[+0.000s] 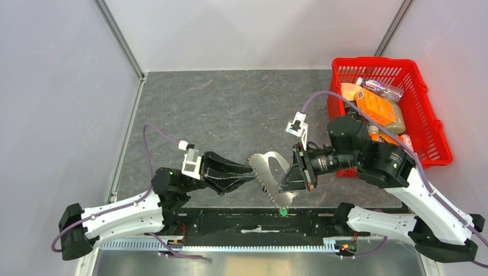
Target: Put the keys on the keyring
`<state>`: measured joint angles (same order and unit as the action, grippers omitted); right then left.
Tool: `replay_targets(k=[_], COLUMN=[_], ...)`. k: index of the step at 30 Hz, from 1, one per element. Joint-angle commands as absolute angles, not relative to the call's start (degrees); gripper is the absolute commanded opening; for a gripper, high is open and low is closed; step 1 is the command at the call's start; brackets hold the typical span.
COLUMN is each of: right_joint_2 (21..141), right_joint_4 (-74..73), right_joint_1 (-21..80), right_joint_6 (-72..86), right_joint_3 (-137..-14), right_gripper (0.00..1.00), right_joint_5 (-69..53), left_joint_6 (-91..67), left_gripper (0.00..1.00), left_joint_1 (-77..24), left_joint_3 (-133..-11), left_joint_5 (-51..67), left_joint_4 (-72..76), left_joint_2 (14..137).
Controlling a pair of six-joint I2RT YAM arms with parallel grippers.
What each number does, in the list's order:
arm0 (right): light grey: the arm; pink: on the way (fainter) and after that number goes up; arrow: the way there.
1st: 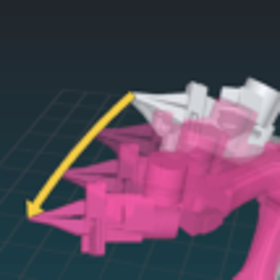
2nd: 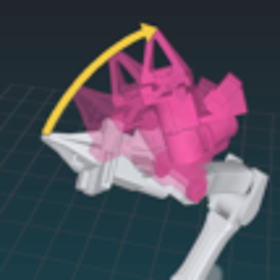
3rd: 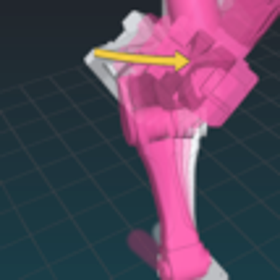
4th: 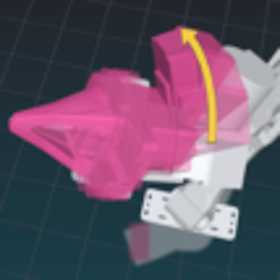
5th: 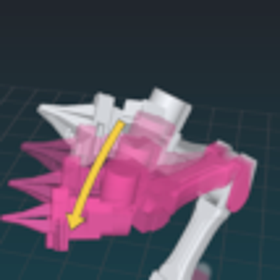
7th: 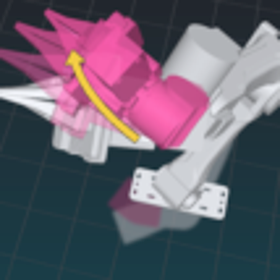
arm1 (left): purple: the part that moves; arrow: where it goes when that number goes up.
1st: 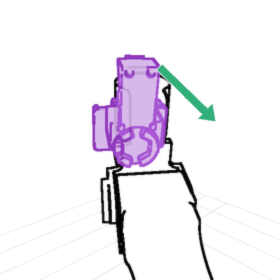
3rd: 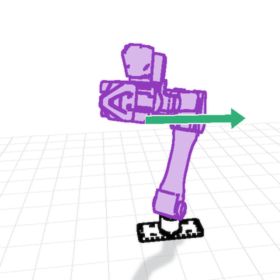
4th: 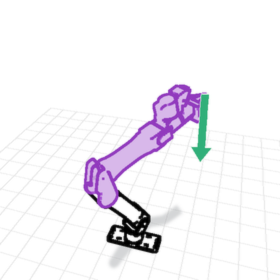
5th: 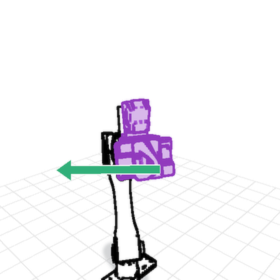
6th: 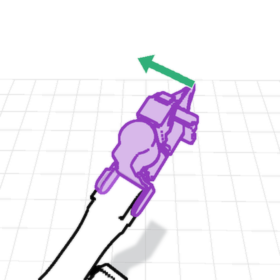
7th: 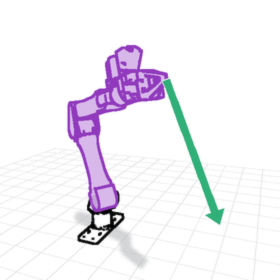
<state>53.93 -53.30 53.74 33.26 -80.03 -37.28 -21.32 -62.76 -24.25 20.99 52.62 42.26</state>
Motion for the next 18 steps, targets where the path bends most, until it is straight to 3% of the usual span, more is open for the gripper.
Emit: replay_targets(k=[1, 18], right_joint_2=[53.39, 52.62], right_joint_4=[-49.9, -49.92], right_joint_1=[53.77, 53.79], right_joint_6=[33.48, 33.41], right_joint_3=[-80.51, -80.07], right_gripper=[0.0, 0.0], right_joint_5=[-38.58, -38.5], left_joint_6=[-19.05, -18.87], left_gripper=[0.35, 0.37], left_joint_1=[-62.81, -62.79], left_joint_3=[-25.3, -25.02], left_joint_5=[19.74, 16.34], left_joint_4=[54.22, 55.72], left_joint_2=[42.18, 44.14])
